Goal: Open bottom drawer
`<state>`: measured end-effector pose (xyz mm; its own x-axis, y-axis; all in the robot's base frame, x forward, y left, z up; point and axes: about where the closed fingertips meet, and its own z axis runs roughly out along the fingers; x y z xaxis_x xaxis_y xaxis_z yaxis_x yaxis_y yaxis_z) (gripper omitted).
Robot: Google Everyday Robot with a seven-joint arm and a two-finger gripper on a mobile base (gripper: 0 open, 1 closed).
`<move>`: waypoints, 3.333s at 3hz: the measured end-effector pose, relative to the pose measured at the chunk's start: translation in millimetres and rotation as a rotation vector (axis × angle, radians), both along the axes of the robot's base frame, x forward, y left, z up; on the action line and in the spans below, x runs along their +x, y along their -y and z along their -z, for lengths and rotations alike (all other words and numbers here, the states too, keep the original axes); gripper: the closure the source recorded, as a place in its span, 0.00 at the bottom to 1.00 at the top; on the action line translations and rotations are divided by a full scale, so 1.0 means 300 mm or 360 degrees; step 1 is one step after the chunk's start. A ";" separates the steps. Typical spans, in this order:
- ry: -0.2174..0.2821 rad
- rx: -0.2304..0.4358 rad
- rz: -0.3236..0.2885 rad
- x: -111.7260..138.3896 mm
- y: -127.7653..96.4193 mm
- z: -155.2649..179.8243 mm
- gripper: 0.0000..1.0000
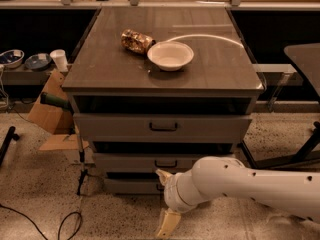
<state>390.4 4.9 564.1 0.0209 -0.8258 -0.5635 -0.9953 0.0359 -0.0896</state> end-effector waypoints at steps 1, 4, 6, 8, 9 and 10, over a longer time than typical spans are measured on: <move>0.0000 0.0000 0.0000 0.000 0.000 0.000 0.00; -0.0062 0.0045 0.0015 0.228 -0.231 0.207 0.00; -0.0236 0.0098 -0.0034 0.274 -0.353 0.432 0.00; -0.0452 0.0110 0.0023 0.318 -0.459 0.706 0.00; -0.0545 0.0115 0.0045 0.285 -0.497 0.816 0.00; -0.0637 0.0127 0.0134 0.218 -0.513 0.923 0.00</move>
Offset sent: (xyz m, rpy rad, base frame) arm 0.0013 0.0232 0.0058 -0.0293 -0.0328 -0.0023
